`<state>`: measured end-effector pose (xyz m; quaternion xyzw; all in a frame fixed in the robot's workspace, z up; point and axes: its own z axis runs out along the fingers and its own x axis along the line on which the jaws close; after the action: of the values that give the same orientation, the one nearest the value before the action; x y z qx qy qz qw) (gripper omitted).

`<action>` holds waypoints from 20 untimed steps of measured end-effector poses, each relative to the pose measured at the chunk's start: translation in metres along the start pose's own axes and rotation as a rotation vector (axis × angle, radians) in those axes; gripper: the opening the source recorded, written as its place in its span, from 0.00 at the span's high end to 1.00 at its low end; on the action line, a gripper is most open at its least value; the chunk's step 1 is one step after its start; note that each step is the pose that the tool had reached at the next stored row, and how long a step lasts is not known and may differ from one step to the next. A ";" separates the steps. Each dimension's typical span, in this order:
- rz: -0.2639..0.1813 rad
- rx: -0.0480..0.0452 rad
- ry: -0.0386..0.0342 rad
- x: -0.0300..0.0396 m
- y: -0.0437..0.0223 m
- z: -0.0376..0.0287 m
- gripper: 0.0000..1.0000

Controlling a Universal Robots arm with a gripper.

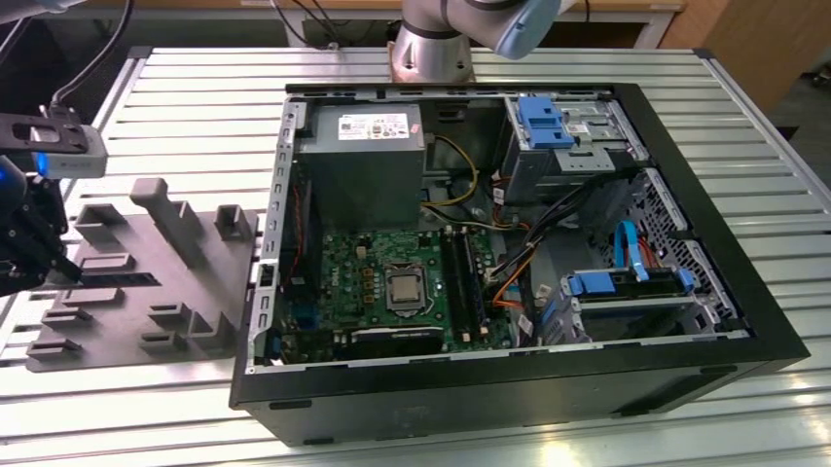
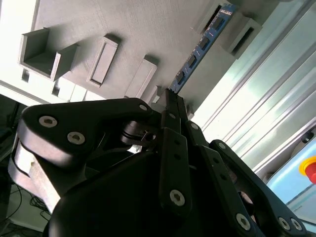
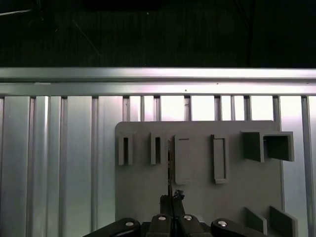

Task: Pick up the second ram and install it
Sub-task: 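Pick up the second ram and move it above second insertion slot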

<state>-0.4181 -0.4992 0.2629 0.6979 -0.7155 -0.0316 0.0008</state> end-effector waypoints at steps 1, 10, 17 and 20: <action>0.000 0.0000 0.0000 -0.0001 0.0001 -0.0016 0.89; 0.000 -0.0001 -0.0002 -0.0017 0.0009 -0.0180 0.89; 0.000 0.0000 -0.0007 -0.0030 0.0015 -0.0313 0.89; 0.000 0.0000 -0.0010 -0.0038 0.0018 -0.0373 0.89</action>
<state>-0.4181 -0.4970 0.3004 0.6979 -0.7155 -0.0320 0.0005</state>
